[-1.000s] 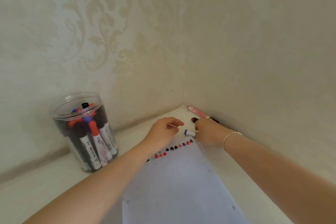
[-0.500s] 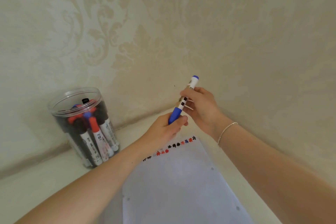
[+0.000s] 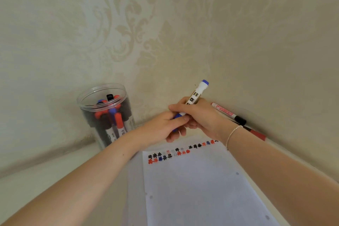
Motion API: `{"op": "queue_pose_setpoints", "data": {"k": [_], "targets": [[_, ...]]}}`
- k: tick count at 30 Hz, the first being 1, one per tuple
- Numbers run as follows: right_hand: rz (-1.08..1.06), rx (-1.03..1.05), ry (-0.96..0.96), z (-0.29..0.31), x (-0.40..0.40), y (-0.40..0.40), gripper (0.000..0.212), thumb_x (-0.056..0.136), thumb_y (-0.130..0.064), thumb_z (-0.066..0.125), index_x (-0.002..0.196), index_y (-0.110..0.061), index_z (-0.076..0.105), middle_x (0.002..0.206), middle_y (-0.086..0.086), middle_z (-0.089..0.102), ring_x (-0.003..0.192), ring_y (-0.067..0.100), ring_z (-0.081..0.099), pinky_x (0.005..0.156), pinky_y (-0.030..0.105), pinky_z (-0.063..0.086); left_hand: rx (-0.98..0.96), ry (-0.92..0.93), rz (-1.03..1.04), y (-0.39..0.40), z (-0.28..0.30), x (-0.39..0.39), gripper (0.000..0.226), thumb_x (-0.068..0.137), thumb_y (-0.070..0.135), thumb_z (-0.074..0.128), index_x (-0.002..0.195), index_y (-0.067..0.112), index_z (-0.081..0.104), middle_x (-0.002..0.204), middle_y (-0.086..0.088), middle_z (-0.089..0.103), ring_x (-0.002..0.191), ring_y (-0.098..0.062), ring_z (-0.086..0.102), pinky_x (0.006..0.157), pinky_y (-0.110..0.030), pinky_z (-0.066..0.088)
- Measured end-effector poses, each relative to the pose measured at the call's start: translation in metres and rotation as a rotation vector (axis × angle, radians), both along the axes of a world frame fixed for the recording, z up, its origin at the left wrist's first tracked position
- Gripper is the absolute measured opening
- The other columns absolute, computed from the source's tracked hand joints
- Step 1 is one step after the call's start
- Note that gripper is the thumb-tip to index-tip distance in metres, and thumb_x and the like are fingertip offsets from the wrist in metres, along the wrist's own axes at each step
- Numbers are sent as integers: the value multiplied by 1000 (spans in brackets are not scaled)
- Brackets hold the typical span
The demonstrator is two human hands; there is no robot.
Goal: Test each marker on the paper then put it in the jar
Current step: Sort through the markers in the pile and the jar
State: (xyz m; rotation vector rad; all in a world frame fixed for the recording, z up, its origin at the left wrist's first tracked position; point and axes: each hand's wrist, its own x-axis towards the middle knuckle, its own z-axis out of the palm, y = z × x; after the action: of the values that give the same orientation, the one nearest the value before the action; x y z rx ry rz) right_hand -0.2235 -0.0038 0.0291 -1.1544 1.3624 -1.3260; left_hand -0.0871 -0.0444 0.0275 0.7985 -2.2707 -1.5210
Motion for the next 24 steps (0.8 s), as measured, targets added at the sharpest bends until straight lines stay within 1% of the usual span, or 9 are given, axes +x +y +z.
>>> {"op": "queue_pose_setpoints", "data": {"k": [2,4,7,10,15,18,19,21,24], "targets": [[32,7,-18,4,1,2,36,79,-19,74,61,-15,44,45,-1,36,36,10,29,37,19,26,133,36,-27,3,4,2,24,102,28,41,91,10,51,58,4,37,45,-7,23,42,-18,20],[62,22,-29,8,-1,5,41,82,-17,71,56,-15,39,41,-3,32,34,10,29,40,20,26,129,36,-9,4,5,2,27,101,33,42,92,9,51,52,8,27,43,-6,16,40,-18,14],[94,20,-16,11,-1,7,32,83,-12,63,57,-10,46,42,4,40,37,15,37,47,28,25,61,69,51,5,2,0,34,97,36,48,78,9,52,47,8,25,39,-7,16,38,-18,13],[97,13,-66,12,-3,7,25,82,-7,60,61,-8,47,50,10,44,45,18,37,43,25,22,133,118,14,4,1,0,35,96,32,50,67,14,44,47,7,24,39,-7,15,40,-19,10],[136,11,-97,13,-4,12,29,83,-4,56,57,-9,44,50,13,52,44,19,34,41,23,19,259,129,-132,-1,-2,3,39,92,37,53,61,21,37,46,8,23,37,-6,15,39,-19,10],[49,-34,-337,18,-20,15,30,85,-5,49,55,-8,45,42,4,47,33,11,30,41,22,14,373,122,-172,2,-8,14,40,90,37,53,58,22,34,45,10,22,38,-7,13,39,-19,10],[-22,-80,-416,21,-31,15,28,85,-5,48,58,-8,43,41,1,46,30,10,29,40,21,13,354,93,-161,2,-10,18,41,91,36,53,59,21,33,46,9,23,40,-8,13,39,-20,11],[-143,-127,-412,21,-49,16,26,87,-7,51,62,-8,45,45,0,49,32,9,30,40,21,13,203,8,-58,2,-19,23,43,93,34,58,61,20,33,49,7,27,43,-11,17,41,-21,17],[-228,-32,-163,2,-50,16,20,84,-9,63,65,-9,55,57,4,52,42,11,36,36,18,24,-187,-91,96,-1,-40,20,33,85,28,70,72,20,41,55,13,42,48,-10,37,47,-21,34]]}}
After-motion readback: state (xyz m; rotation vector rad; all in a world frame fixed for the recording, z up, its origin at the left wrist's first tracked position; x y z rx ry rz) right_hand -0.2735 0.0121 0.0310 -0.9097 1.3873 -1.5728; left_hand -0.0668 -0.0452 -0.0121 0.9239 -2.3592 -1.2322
